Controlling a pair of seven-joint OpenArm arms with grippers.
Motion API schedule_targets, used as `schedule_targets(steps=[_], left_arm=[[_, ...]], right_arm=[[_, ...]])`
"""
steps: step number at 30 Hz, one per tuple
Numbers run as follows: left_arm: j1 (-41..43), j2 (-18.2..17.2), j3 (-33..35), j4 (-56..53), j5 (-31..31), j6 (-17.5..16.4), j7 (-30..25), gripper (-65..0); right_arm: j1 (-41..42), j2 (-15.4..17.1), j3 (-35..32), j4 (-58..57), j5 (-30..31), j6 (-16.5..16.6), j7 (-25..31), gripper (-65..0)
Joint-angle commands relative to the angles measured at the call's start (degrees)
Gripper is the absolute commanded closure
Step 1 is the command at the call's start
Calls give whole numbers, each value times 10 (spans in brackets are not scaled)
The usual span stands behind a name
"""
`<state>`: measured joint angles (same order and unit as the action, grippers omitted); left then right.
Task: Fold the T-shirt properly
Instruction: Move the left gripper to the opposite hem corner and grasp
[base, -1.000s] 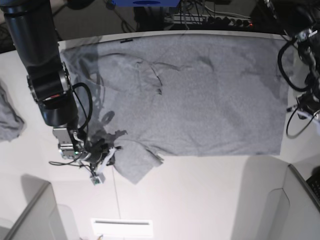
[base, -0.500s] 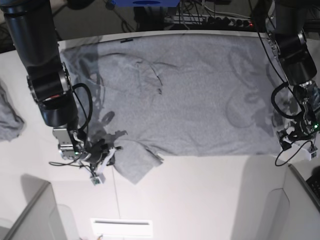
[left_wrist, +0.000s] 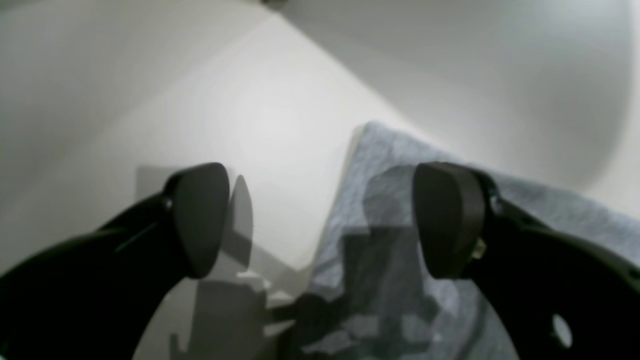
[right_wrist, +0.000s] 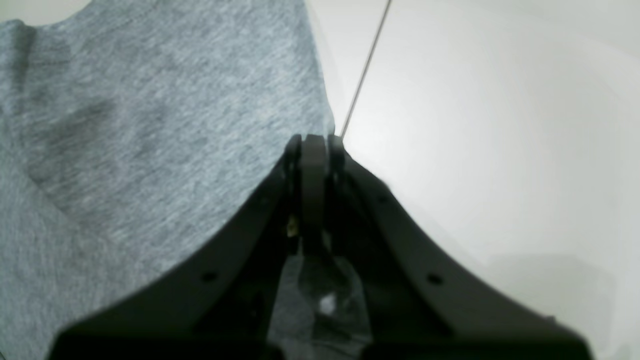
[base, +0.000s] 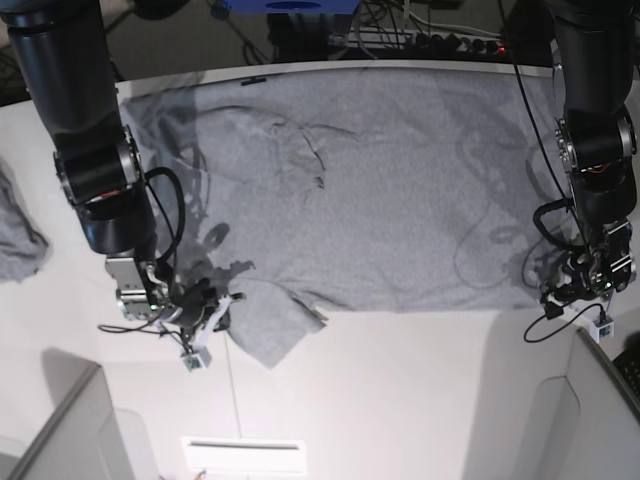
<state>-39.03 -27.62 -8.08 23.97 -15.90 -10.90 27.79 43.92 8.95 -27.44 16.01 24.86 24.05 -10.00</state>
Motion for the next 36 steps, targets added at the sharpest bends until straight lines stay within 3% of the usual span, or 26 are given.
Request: schedule_targets(steps=[1,10,18,20,23,27,28,36], left_arm=[[-19,-11,-1,8,-2,-2,-13,-548],[-13,12,60,7,-5,-4,-18,-550],[-14,27,66,-31,-7,-4,-45,-541],[-12,27,67,-44,-7,-4,-48,-492],[2,29,67,-44,-5,-5,-49,-341],[26,34,62,-5,-6,-5,-49,-38],[28,34,61,3,-7,-5,-49,0],[38,31,60,76,-8,-5,-44,0]], right_arm=[[11,0,-1,0,-7,7,-19,0],[11,1,-1,0,-7,7,-18,0],[9,9,-1,0,-7,7,-18,0],[8,9,-1,0,-7,7,-18,0],[8,9,-1,0,-7,7,-17,0],[7,9,-1,0,-7,7,-6,0],[7,9,0,0,-7,7,1,0],[6,22,-1,54,-7,7,14,0]])
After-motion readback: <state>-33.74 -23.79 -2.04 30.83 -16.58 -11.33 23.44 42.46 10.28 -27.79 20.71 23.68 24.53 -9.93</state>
